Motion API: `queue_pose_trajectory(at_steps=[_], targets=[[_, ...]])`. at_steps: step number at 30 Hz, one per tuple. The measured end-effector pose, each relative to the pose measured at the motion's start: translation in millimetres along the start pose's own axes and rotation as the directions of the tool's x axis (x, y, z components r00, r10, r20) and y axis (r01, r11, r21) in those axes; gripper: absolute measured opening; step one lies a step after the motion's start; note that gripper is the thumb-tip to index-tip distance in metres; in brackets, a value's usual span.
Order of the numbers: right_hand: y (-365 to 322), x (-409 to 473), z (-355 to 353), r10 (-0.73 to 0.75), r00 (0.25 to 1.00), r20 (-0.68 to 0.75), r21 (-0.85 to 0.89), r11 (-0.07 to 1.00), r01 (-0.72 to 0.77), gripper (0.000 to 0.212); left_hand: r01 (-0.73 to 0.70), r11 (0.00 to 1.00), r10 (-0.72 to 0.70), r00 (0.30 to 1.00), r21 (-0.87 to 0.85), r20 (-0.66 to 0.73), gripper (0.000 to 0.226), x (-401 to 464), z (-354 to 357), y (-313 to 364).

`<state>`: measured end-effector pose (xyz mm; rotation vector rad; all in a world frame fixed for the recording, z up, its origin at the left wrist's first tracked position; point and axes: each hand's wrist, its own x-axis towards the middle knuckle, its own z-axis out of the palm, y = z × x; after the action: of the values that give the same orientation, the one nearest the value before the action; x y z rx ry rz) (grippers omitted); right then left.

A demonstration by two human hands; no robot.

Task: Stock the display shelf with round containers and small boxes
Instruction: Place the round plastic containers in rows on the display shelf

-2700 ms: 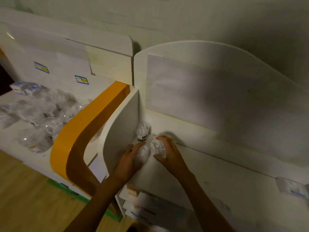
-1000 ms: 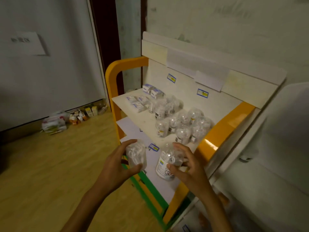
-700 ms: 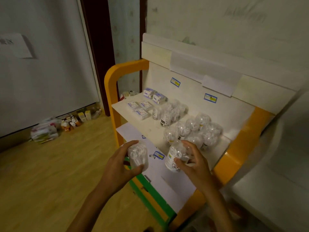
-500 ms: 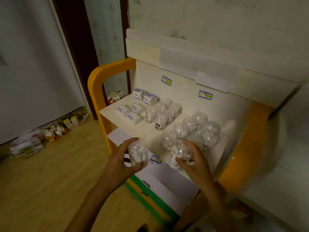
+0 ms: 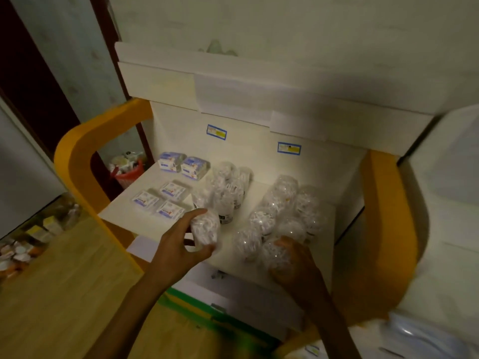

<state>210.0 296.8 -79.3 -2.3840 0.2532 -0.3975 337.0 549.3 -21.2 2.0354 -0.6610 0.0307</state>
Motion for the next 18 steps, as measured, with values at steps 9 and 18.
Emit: queue_pose_trajectory(at_steps=[9,18], targets=[[-18,19,-5,-0.004,0.994,-0.106,-0.203,0.979,-0.017,0.062,-0.030,0.999,0.033,0.995,-0.036,0.094,0.070,46,-12,-33],[-68,69,24,0.082,0.983,-0.166,-0.239,0.964,-0.121,0.046,-0.067,0.998,0.063,0.973,0.012,0.221,0.067,88,-26,-87]])
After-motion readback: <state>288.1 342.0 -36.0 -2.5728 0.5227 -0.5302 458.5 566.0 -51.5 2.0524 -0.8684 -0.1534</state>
